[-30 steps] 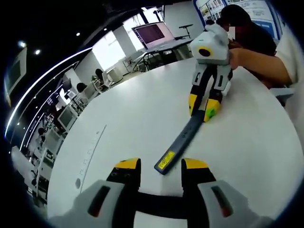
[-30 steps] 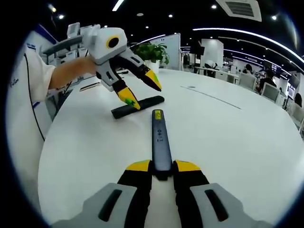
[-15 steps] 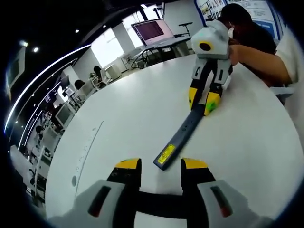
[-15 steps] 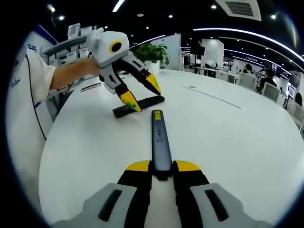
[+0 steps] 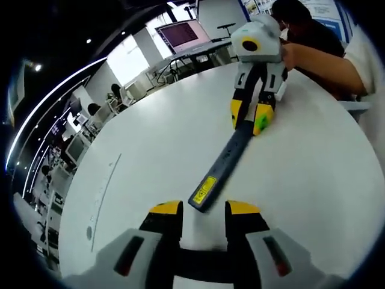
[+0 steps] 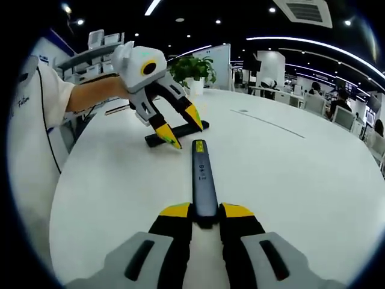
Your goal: Pflip the remote and laser pointer to the front side, press the buttons, and align them neatly on the table
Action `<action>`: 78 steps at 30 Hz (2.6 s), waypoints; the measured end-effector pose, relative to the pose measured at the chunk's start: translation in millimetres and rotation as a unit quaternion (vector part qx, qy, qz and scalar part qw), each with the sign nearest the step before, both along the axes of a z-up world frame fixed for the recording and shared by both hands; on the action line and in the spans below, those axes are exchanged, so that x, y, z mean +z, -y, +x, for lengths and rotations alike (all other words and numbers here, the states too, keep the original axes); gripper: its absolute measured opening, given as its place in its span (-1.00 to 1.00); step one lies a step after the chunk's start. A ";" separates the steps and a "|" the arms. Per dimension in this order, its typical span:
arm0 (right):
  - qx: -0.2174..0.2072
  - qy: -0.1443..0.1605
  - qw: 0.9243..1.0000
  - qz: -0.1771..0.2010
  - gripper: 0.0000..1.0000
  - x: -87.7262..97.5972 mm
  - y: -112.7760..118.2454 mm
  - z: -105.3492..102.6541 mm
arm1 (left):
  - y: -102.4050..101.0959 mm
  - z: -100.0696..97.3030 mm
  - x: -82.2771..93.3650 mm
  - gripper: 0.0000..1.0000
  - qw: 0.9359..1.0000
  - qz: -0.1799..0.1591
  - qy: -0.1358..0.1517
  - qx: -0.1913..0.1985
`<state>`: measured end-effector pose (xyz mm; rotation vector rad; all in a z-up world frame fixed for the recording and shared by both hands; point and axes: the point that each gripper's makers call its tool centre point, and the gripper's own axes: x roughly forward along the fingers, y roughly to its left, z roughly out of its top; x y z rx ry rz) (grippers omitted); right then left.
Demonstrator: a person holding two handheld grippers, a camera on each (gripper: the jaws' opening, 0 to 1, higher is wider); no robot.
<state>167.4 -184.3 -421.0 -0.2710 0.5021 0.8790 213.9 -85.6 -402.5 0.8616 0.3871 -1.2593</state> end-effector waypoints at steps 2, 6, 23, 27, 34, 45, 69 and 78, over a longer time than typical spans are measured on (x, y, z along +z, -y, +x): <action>-0.001 -0.001 1.000 0.000 -0.58 0.0 0.8 0.9 | -0.5 -0.9 -0.2 -0.35 1.000 0.000 -0.002 0.002; 0.000 0.001 1.000 -0.003 -0.58 0.2 0.1 0.9 | -0.4 -2.7 0.7 -0.34 1.000 -0.002 -0.004 0.003; -0.010 -0.006 1.000 -0.002 -0.58 1.6 1.5 0.6 | 5.1 -7.0 4.5 -0.39 1.000 0.000 0.003 -0.008; -0.010 -0.005 1.000 -0.003 -0.58 1.7 1.6 0.8 | 1.2 -6.1 1.6 -0.41 1.000 0.017 0.006 -0.018; -0.007 -0.005 1.000 -0.004 -0.58 1.5 1.8 0.7 | 3.6 -4.5 -3.0 -0.41 1.000 0.016 -0.002 -0.016; -0.009 -0.006 1.000 -0.003 -0.58 0.8 2.6 1.7 | 0.6 8.9 4.2 -0.49 0.999 0.031 0.019 -0.026; -0.014 -0.035 0.997 0.066 -0.58 3.6 -0.3 -2.4 | 10.7 11.3 -11.1 -0.60 0.998 0.040 0.009 -0.044; -0.010 -0.085 0.990 0.108 -0.59 5.1 -2.9 -4.5 | 12.1 8.5 -10.5 -0.62 0.998 0.039 0.011 -0.045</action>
